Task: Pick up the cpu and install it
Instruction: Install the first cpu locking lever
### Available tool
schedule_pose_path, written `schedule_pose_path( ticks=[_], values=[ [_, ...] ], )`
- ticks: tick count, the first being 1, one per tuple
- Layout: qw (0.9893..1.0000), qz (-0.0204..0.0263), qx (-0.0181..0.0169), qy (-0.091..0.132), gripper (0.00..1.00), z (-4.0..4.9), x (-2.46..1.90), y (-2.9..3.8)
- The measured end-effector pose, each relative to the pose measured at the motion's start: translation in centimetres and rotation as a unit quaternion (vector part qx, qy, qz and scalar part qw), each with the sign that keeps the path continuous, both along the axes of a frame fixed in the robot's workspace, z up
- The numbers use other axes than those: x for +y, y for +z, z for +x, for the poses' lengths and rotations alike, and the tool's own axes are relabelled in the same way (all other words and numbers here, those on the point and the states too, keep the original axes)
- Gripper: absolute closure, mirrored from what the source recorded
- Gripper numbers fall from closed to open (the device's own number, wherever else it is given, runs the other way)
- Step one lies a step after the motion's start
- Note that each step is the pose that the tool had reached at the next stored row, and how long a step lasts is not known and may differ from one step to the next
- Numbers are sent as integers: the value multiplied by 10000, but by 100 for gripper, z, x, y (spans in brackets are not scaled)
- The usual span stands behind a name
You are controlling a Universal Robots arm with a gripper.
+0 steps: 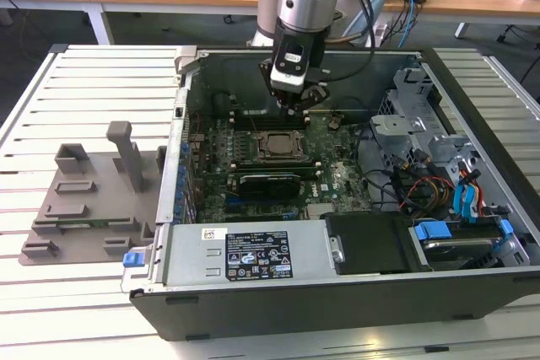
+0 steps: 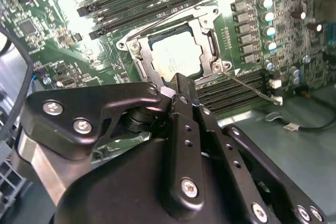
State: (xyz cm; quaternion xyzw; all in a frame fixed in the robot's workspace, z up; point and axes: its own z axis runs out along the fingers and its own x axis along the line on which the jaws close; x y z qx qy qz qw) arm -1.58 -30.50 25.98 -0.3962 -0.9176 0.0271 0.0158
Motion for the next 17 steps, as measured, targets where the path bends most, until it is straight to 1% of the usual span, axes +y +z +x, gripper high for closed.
schedule_pose_path(
  ticks=[2, 3, 4, 6, 7, 8, 9, 10, 11, 12, 13, 14, 15, 16, 17],
  values=[
    [9998, 0, 0, 208, 89, 0, 0, 0],
    [9995, 0, 0, 330, 89, 0, 0, 0],
    [9988, 0, 0, 485, 89, 0, 0, 0],
    [9967, 0, 0, 810, 89, 0, 0, 0],
    [9957, 0, 0, 922, 89, 0, 0, 0],
    [9940, 0, 0, 1094, 89, 0, 0, 0],
    [9930, 0, 0, 1183, 89, 0, 0, 0],
    [9911, 0, 0, 1328, 89, 0, 0, 0],
    [9890, 0, 0, 1476, 89, 0, 0, 0],
    [9862, 0, 0, 1653, 89, 0, 0, 0],
    [9837, 0, 0, 1796, 89, 0, 0, 0],
    [9823, 0, 0, 1872, 89, 0, 0, 0],
    [9812, 0, 0, 1930, 89, 0, 0, 0],
    [9794, 0, 0, 2018, 89, 0, 0, 0],
    [9763, 0, 0, 2165, 89, 0, 0, 0]
  ],
)
